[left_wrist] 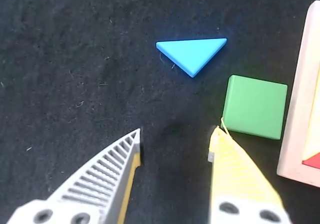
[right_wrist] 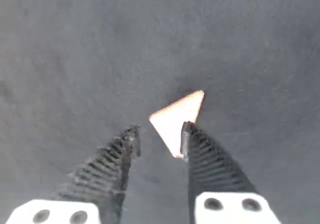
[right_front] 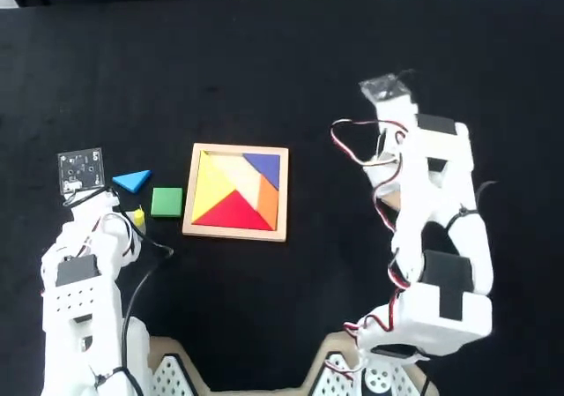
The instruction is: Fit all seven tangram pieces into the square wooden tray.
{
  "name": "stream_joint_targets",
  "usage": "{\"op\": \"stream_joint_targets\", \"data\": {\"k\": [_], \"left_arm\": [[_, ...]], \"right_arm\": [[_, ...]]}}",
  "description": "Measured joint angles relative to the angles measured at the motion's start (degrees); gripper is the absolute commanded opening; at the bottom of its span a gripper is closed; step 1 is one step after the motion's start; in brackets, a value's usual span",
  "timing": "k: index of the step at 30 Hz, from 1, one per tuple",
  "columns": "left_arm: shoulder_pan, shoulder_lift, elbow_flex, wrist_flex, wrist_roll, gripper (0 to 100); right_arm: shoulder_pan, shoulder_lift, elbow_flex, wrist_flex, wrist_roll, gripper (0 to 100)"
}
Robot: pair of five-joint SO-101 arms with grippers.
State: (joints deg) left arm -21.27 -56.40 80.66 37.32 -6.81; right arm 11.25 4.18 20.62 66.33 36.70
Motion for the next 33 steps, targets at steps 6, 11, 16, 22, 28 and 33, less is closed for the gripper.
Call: {"op": "stream_joint_targets", "data": {"k": [6,11,16,22,28,33], "left_arm": [[0.0,0.0,0.0,0.0,0.0,22],[0.0,0.0,0.0,0.0,0.0,22],[0.0,0.0,0.0,0.0,0.0,22],[0.0,0.0,0.0,0.0,0.0,22],[0.0,0.0,0.0,0.0,0.0,22],[0.0,0.0,0.0,0.0,0.0,22]], "right_arm": [[2.11,2.02,0.0,0.0,5.71,14.2],[3.78,5.8,-2.9,0.0,5.71,15.0],[3.52,6.33,-5.45,2.46,-1.58,29.5],[0.09,6.33,-5.45,5.01,-11.08,27.1],[-2.99,6.33,-3.34,3.08,-16.53,27.0],[-3.16,6.51,-3.34,1.49,-17.49,27.0]]}}
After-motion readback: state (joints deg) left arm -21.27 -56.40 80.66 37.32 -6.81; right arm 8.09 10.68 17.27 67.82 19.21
